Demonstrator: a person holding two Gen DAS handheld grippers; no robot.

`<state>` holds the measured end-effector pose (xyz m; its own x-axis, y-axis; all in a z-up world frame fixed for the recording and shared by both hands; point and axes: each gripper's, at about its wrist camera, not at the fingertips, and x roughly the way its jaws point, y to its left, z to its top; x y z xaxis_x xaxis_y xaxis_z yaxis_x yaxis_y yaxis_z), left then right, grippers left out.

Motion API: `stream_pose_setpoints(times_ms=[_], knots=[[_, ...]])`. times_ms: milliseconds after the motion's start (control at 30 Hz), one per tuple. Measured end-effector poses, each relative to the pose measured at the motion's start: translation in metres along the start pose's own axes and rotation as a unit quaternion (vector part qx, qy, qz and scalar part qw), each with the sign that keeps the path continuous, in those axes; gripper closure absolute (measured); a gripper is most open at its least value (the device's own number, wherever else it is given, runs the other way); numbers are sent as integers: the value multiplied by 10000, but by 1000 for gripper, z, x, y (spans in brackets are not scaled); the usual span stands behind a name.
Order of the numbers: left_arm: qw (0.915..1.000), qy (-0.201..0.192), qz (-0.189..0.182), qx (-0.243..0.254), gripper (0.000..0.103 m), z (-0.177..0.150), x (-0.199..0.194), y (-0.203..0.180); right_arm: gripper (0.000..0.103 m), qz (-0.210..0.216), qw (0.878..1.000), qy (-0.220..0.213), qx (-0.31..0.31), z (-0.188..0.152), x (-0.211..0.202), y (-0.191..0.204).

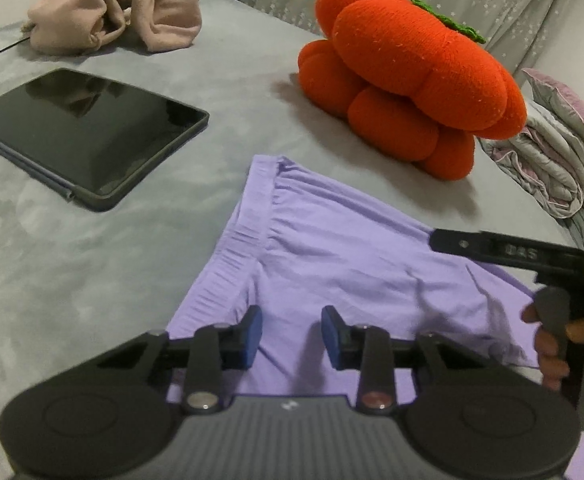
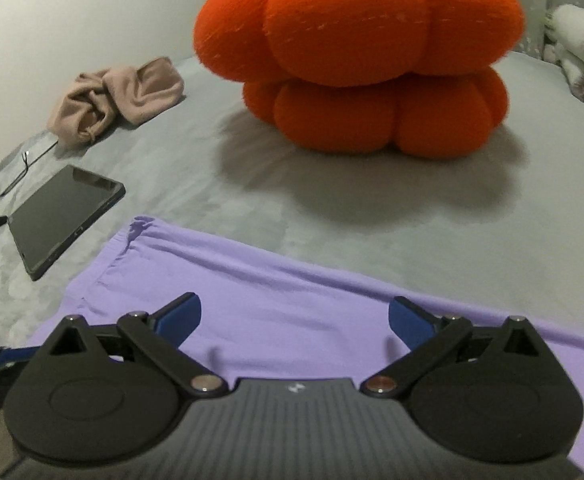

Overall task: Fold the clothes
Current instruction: 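Move both grippers over the lavender garment waistband, then grasp the waistband with the left gripper while the right gripper grasps the garment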

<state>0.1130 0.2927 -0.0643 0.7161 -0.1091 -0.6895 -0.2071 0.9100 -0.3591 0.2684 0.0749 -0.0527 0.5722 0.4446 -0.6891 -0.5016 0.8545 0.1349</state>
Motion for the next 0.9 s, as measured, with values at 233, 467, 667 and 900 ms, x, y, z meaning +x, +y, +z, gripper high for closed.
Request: stream_pose_setpoints(times_ms=[233,467,667,900], knots=[[9999,59,-93,-91,75,1,5,8,17,-180,9995,153,-230,9,32,9],[9996,93,-68,-275,92,2,8,19,55,-477,9972,136,-557,3,42,15],[9999,8,28,-149,97,-2,9,19,100,-431,9972,108,-600,8,26,22],[9999,-58,132,0,98,-3,10,16,100,-380,9973,-218,-595,13,-11,26]])
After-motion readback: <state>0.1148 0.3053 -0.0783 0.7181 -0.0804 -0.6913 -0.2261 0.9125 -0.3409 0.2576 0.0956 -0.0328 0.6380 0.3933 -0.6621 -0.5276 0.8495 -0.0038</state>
